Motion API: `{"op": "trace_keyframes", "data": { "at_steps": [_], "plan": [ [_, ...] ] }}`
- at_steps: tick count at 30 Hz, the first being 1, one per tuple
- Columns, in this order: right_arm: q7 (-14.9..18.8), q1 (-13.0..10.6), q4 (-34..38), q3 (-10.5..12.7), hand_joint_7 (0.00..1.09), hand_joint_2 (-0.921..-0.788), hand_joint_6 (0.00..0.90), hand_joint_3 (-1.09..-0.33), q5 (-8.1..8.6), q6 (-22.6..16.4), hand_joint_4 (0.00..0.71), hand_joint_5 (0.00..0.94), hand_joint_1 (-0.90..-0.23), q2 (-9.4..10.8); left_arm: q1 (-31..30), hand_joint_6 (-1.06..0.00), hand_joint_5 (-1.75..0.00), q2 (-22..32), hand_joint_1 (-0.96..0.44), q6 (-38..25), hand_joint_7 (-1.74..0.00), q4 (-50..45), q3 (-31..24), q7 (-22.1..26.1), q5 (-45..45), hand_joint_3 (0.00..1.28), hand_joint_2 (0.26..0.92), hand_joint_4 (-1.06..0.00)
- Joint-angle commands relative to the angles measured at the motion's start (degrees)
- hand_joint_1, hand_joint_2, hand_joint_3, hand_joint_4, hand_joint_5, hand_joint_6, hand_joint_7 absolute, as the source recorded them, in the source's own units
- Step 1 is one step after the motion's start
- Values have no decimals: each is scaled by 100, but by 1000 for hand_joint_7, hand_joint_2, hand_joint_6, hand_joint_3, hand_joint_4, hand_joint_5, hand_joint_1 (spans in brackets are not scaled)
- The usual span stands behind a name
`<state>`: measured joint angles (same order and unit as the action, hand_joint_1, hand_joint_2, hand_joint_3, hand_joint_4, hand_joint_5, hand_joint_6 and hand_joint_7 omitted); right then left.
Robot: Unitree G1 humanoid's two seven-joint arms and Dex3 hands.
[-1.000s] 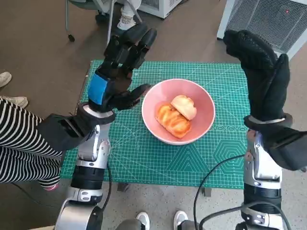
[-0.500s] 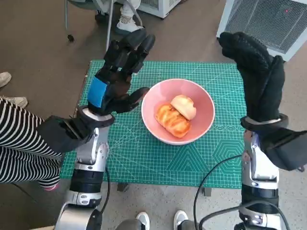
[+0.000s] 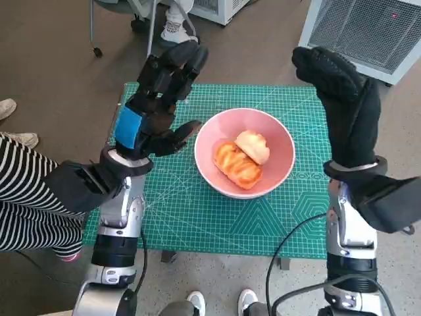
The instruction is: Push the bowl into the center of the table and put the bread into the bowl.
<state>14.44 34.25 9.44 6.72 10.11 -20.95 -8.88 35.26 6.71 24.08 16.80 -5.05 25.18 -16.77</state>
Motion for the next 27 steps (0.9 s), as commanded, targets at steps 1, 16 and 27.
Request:
{"op": "trace_keyframes", "data": {
  "at_steps": [1, 16, 27],
  "plan": [
    [95, 11, 187, 8, 574, -921, 26, -739, 109, -48, 175, 7, -724, 14, -79, 1, -66, 52, -588, -4, -644, -134, -13, -27, 68, 299, 921, -144],
    [161, 128, 373, -6, 575, -921, 21, -744, 170, -156, 174, 5, -705, 23, -128, 1, -66, 17, -574, 126, -601, -25, -89, -49, 81, 296, 921, -138],
    [246, 108, 402, 41, 576, -921, 24, -744, 254, -152, 174, 4, -704, -7, -112, 1, -67, -36, -577, 83, -586, -7, -81, -93, 69, 290, 921, -143]
  ]
}}
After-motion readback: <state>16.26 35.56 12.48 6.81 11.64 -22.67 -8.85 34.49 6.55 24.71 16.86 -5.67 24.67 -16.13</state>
